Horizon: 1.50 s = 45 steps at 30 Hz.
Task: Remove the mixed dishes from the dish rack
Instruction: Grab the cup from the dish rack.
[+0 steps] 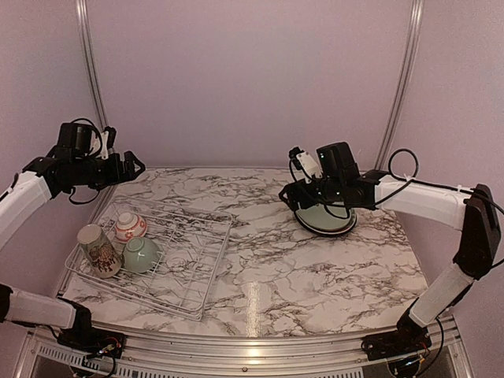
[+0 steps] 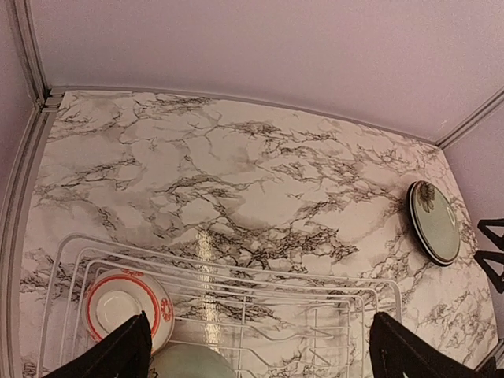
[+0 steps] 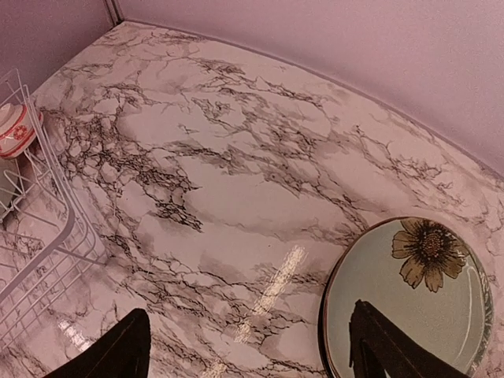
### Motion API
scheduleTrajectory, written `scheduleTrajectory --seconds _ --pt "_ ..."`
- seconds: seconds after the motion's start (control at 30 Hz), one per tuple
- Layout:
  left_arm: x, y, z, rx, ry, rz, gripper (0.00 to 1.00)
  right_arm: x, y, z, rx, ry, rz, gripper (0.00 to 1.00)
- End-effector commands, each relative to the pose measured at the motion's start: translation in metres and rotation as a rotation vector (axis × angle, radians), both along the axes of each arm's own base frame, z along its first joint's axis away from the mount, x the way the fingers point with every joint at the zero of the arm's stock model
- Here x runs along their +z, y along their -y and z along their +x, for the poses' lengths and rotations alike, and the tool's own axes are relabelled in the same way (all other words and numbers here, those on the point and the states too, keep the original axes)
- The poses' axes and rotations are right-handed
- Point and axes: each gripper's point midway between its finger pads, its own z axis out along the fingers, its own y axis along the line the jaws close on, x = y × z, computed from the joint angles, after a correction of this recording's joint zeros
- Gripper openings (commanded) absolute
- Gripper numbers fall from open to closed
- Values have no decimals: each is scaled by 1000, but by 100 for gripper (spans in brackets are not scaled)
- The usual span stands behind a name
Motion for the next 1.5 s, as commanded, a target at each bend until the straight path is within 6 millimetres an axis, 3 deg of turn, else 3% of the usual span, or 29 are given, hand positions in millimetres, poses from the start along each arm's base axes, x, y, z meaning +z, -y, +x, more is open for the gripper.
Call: scheduleTrajectory --seconds 0.0,0.07,0.2,0.37,0.57,0.7,0.93,1.23,1.47 --pt "-34 2 -39 49 -232 149 99 9 -10 -5 42 26 45 85" --pt "-41 -6 -52 111 -289 258 99 6 -14 -6 60 25 44 86" --pt "-48 -57 -78 372 -358 389 99 6 -20 -9 85 28 47 88" --pt "-35 -88 -106 542 -311 345 99 2 -20 -12 94 30 48 91" --pt "-56 -117 -126 681 -387 365 99 2 -19 -11 77 27 52 97" --pt "-80 -124 -129 712 -451 378 99 12 -19 -10 44 53 80 98" --pt "-116 -106 -122 635 -517 318 99 24 -24 -12 26 107 65 98" --pt "-132 -105 -126 614 -547 332 99 17 -32 -5 -16 96 35 98" --pt "-136 -109 -124 616 -546 371 99 23 -30 0 -63 98 50 98"
